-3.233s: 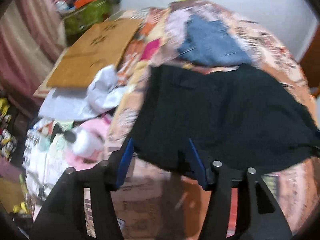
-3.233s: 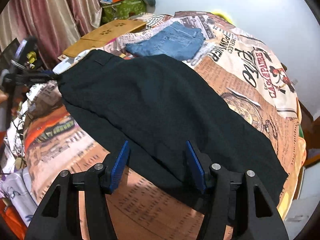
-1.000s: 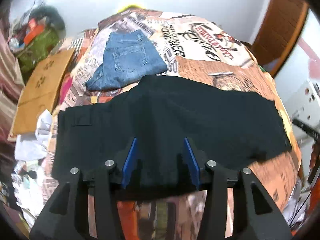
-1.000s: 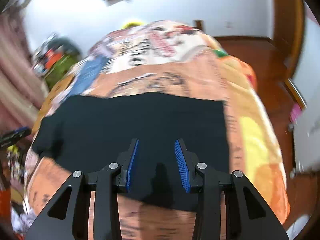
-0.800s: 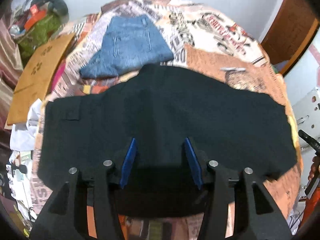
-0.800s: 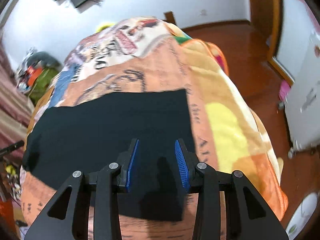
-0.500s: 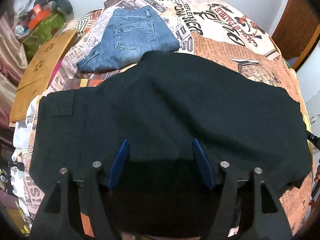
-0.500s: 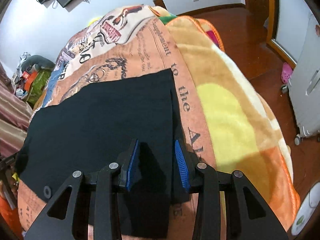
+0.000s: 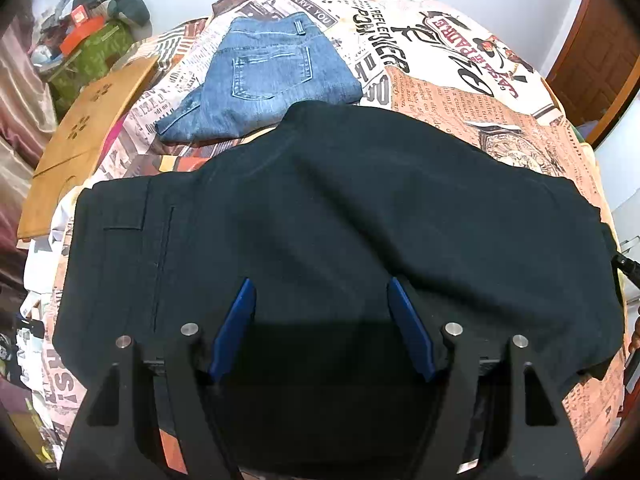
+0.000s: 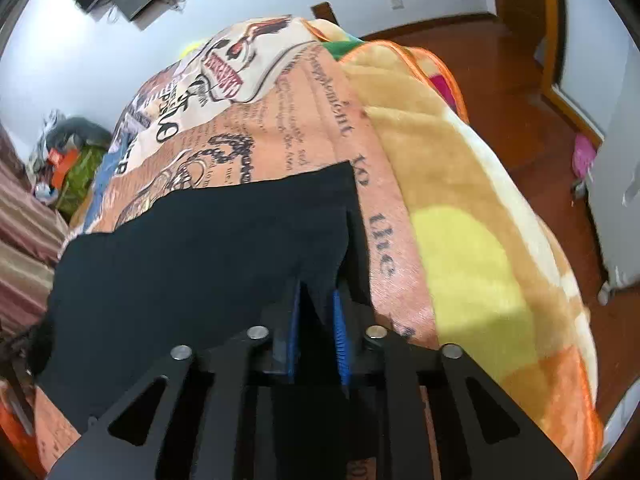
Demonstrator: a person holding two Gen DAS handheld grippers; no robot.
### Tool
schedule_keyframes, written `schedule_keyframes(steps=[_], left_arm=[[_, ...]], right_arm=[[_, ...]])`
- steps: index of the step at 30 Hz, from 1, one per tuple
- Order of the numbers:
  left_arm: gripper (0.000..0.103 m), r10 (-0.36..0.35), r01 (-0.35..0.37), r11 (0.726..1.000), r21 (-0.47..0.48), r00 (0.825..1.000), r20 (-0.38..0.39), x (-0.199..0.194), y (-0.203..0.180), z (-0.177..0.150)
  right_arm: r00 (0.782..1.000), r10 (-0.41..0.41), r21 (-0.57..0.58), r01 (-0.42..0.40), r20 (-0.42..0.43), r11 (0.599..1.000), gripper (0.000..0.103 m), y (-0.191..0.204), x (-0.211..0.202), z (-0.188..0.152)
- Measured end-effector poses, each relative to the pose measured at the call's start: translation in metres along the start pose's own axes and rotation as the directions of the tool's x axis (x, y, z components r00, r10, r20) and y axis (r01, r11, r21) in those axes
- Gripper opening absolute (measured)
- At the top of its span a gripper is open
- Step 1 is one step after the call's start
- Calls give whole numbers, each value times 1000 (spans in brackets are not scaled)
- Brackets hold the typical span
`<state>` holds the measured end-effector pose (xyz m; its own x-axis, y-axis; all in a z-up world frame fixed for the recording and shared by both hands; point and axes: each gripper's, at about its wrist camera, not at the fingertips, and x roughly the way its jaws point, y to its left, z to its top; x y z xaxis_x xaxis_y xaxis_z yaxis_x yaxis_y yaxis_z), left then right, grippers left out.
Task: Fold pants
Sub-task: 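Smooth the trousers flat with the left gripper while the right gripper holds the leg edge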
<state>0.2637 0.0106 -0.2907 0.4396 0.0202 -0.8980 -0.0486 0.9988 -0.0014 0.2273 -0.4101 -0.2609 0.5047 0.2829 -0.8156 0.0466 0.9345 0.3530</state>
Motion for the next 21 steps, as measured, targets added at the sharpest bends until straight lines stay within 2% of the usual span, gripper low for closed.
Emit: schedule_keyframes(steps=[6,10,14,18,21], left_arm=[[70,11,-11,1000,10,1000,7,-1,-2,-1],[70,12,-12,1000,11,1000,9,-1,-2,-2],[70,13,-13,1000,11,1000,9,-1,-2,-2],[72,10,-10,1000,5,1000,11,-2,0,-2],[73,-1,1,1000,-2,1000,9,-1,3,-3]], right_arm=[[994,-50,-46,54,93,997,6,8,-19,5],[985,-70,-91,84,156,992,5,14,-34,21],[978,-105,-120,128,181,985,4,22,-34,39],[972,-179,-136,200,154,970,4,15,-11,43],[978,-187,-105,197,91,975,3,2,9,37]])
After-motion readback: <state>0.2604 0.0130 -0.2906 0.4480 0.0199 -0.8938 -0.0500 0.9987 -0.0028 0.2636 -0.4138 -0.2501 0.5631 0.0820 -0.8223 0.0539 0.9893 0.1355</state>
